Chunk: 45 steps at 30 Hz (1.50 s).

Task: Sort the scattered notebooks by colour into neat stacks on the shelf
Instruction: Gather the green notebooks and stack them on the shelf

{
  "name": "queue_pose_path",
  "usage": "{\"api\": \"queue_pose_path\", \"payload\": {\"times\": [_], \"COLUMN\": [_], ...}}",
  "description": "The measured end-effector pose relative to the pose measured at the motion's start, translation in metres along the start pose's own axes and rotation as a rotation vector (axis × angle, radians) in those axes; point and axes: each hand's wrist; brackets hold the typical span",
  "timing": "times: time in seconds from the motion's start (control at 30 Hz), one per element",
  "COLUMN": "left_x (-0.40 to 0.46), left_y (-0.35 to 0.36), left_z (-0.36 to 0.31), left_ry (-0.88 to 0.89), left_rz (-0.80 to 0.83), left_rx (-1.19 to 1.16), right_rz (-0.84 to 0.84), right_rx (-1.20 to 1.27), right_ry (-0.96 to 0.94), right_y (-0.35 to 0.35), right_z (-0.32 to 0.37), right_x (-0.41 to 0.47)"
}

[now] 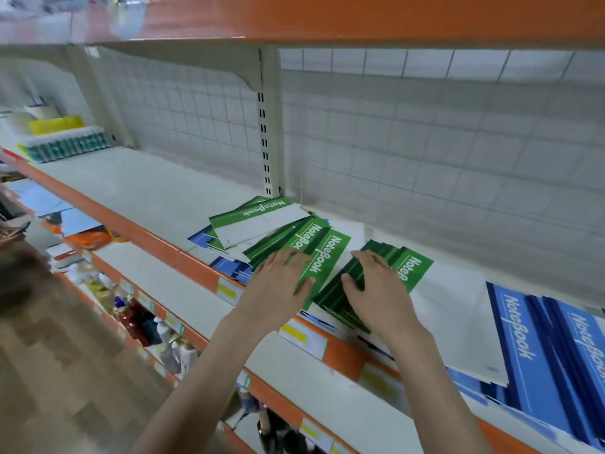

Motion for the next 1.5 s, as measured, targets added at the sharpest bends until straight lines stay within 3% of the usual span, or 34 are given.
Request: {"api": "queue_pose_path", "payload": {"times": [0.3,0.53,0.77,0.97,1.13,1.5], "left_x": [0.074,0.115,0.123,0.118,0.105,0.099], "left_y": [0.023,0.042,0.052,0.051,0.058,0.073], "left_z": [-0.028,-0.059,-0.050,-0.029,-0.022,-0.021], "left_ry": [0.218,0.320,0.370,0.478,0.511,0.483], "left_rz": [0.010,0.055,0.109,0.101,0.063,-0.087], "left_rx": [-0.028,-0.066,-0.073,-0.047,-0.044,-0.065], "right_rz": [-0.185,-0.310,-0.360,-0.429,-0.393,-0.484], "right_rx": [-0.016,-0.040,-0.116,-0.305,-0.397,-0.533], "right_ry": [0.206,0.218,0.302,0.469,0.624,0.554], "right_y": [-0.034,-0.048,-0.032,0.001,0.021,0.032], "right_z": [-0.033,-0.050,-0.040,-0.013,-0.002,0.004], "right_x": [0.031,0.025,0.018,0.018,0.028,0.035]}}
Point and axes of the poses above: each hand's wrist, its own x-axis towards the middle knuckle, its own y-axis out of the palm, z = x × y, and after that the axes turned 15 degrees about x, right-handed
